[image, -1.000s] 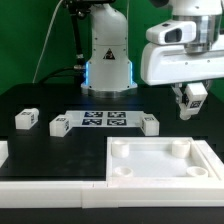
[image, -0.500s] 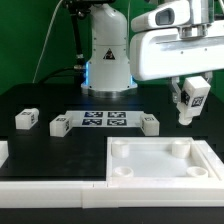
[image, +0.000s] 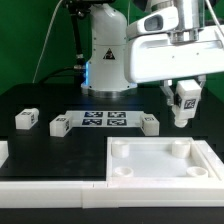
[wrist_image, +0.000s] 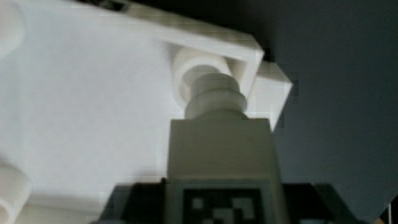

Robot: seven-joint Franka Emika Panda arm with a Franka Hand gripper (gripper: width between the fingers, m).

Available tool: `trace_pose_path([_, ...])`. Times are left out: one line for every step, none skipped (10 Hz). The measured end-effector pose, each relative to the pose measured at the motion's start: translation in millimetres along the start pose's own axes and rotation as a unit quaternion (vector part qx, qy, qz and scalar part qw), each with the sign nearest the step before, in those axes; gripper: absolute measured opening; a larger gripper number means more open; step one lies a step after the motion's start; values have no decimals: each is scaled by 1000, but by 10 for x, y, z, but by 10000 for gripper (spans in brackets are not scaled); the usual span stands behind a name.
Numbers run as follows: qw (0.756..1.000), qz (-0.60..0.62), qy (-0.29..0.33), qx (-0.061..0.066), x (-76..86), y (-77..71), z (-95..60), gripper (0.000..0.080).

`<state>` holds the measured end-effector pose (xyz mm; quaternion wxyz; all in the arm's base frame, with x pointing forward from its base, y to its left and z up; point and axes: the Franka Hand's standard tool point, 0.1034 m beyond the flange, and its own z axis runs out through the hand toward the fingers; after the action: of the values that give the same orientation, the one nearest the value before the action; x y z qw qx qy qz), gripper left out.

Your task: Assemble one leg

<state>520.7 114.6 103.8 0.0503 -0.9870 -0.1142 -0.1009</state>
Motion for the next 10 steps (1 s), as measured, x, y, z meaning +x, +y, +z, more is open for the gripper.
trace_pose_path([998,7,68,-8,247,122,2,287])
trace_pose_path([995,9,95,-13,330,156,63,287])
trace_pose_path([997,5,81,-7,418,186,94,287])
trace_pose_path([996,-3,90,-8,587,245,80,287])
trace_pose_path([995,-6,98,-7,731,284,103,287])
trace_pose_path([995,-4,99,-3,817,216,121,287])
trace_pose_path([995,-15,101,-2,872,192,170,287])
trace_pose_path([994,-40,103,-6,891,257,238,287])
trace_pose_path([991,-37,124,-14,913,296,222,287])
trace_pose_path([991,-38,124,-15,891,292,233,287])
